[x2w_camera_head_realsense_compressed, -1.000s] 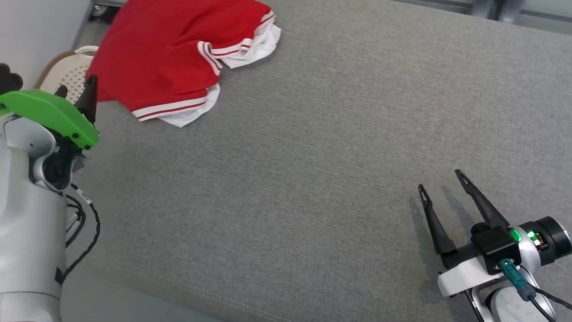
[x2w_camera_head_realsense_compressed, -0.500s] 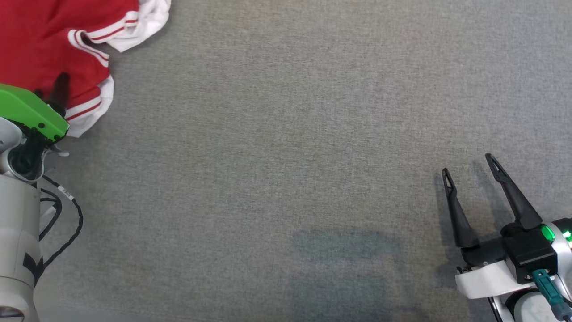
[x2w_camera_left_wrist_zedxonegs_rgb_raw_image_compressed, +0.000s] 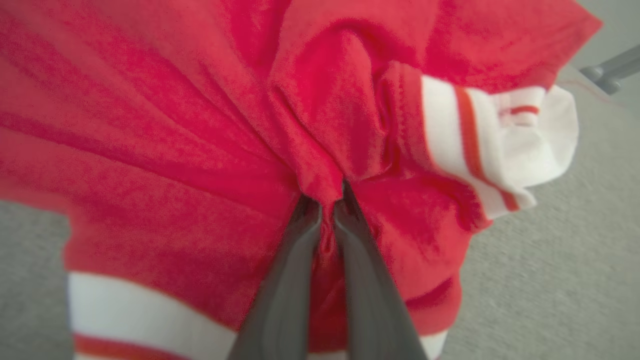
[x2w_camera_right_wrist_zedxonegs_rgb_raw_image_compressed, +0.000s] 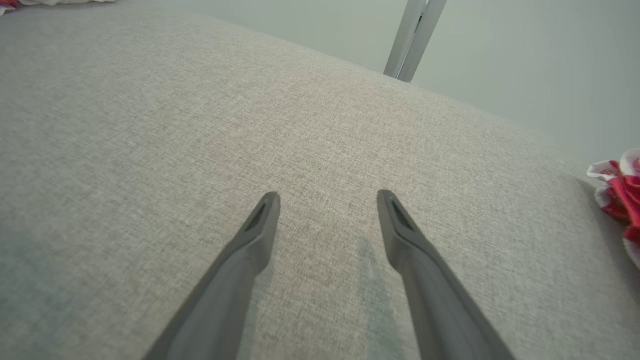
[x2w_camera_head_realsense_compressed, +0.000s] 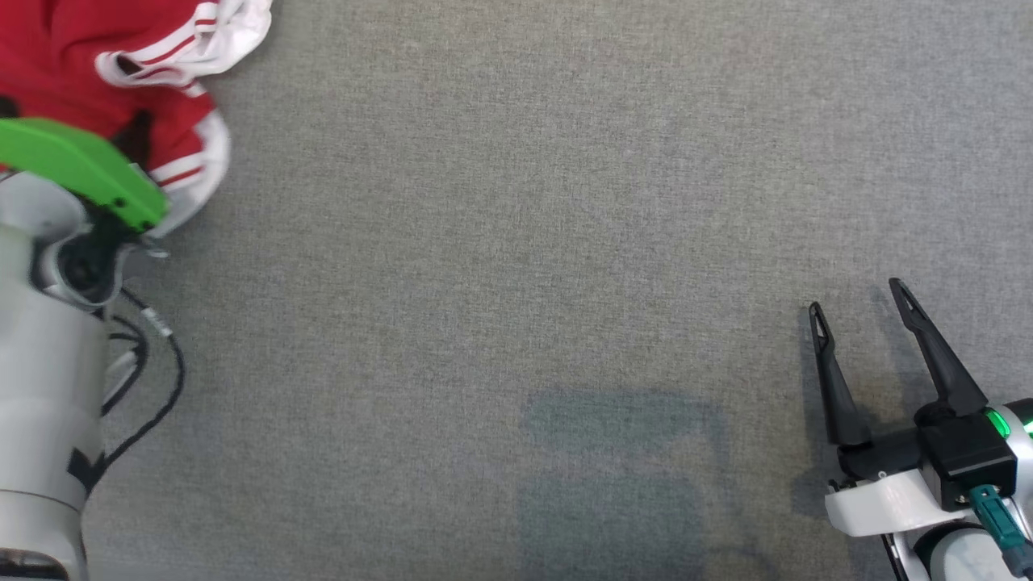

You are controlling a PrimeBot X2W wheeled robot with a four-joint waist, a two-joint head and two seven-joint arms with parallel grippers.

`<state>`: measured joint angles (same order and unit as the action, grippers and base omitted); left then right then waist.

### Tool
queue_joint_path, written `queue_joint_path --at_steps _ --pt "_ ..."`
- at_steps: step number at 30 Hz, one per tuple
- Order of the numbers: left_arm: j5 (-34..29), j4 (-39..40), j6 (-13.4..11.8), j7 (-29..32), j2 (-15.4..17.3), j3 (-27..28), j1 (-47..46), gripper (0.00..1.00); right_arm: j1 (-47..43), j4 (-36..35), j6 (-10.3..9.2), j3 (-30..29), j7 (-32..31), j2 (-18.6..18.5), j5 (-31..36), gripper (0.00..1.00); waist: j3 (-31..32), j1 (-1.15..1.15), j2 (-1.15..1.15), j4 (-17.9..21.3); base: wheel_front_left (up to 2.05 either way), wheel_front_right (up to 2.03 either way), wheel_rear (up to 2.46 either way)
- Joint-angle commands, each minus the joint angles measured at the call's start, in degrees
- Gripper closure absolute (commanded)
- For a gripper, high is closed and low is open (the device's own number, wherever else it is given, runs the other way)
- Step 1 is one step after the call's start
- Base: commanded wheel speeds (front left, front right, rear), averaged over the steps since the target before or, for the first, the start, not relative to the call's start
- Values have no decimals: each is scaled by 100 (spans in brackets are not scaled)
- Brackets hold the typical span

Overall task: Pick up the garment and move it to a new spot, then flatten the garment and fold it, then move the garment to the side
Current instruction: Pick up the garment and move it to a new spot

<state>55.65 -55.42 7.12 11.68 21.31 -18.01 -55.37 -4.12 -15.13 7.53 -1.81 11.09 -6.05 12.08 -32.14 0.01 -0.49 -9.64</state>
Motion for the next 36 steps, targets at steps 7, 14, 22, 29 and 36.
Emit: queue_joint_path --at_steps 7,14,22,29,36 --pt "673 2219 45 783 527 -1266 321 100 447 764 -8 128 310 189 -261 0 818 -1 49 -219 0 0 0" --pt "1286 3716 44 1505 1185 -1481 88 100 929 1294 -8 149 413 291 -481 0 994 -1 49 -24 0 0 0" --pt "1824 5507 -537 2612 1459 -1542 -109 100 1370 1377 -8 190 413 307 -1221 0 1022 -1 49 514 0 0 0" --pt "2326 6990 -1966 3179 1046 -1599 -159 100 1327 1478 -8 227 413 310 -1661 0 1241 -1 49 1104 0 0 0" --pt "2447 7857 -3681 3372 253 -1838 -422 100 1144 1568 -8 191 413 311 -1941 0 1557 -1 49 1491 0 0 0"
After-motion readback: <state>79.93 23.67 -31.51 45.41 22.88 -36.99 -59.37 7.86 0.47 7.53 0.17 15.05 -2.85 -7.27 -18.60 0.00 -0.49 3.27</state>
